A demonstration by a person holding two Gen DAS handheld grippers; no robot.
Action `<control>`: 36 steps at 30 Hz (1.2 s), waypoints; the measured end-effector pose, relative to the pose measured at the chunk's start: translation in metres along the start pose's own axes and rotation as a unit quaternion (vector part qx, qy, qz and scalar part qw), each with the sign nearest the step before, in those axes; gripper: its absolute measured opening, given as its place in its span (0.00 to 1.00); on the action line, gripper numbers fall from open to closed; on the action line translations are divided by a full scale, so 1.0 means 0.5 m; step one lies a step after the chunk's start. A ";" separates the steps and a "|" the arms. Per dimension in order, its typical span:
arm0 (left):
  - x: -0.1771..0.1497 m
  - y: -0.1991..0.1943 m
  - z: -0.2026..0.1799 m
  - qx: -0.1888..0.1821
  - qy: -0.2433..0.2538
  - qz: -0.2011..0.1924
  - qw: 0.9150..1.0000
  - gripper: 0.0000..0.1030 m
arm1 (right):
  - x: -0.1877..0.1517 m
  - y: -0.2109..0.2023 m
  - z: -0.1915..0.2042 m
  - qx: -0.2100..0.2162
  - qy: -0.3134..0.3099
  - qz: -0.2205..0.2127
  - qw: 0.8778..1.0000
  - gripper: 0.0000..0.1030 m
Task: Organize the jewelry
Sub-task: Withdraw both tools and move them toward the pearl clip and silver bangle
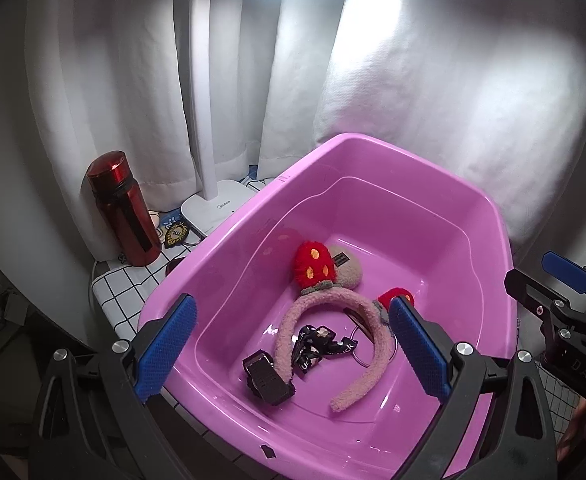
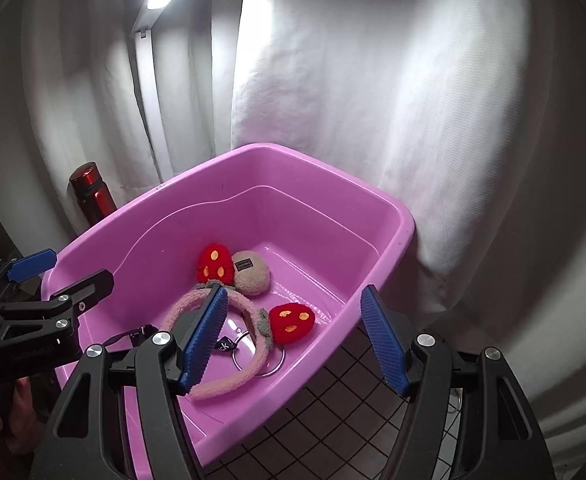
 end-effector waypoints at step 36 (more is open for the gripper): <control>-0.239 -0.098 -0.532 -0.166 0.161 0.026 0.973 0.92 | -0.412 -0.141 -0.409 -0.059 0.195 0.021 0.979 0.64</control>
Point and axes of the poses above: each gripper's, at about its wrist camera, not at the fingertips, and y roughly the way its jaws point, z to its left, x to its top, the point moved 9 cm from there along y, roughly the way its jaws point, and after that the axes turned 11 degrees about x, right-handed, at the moved point
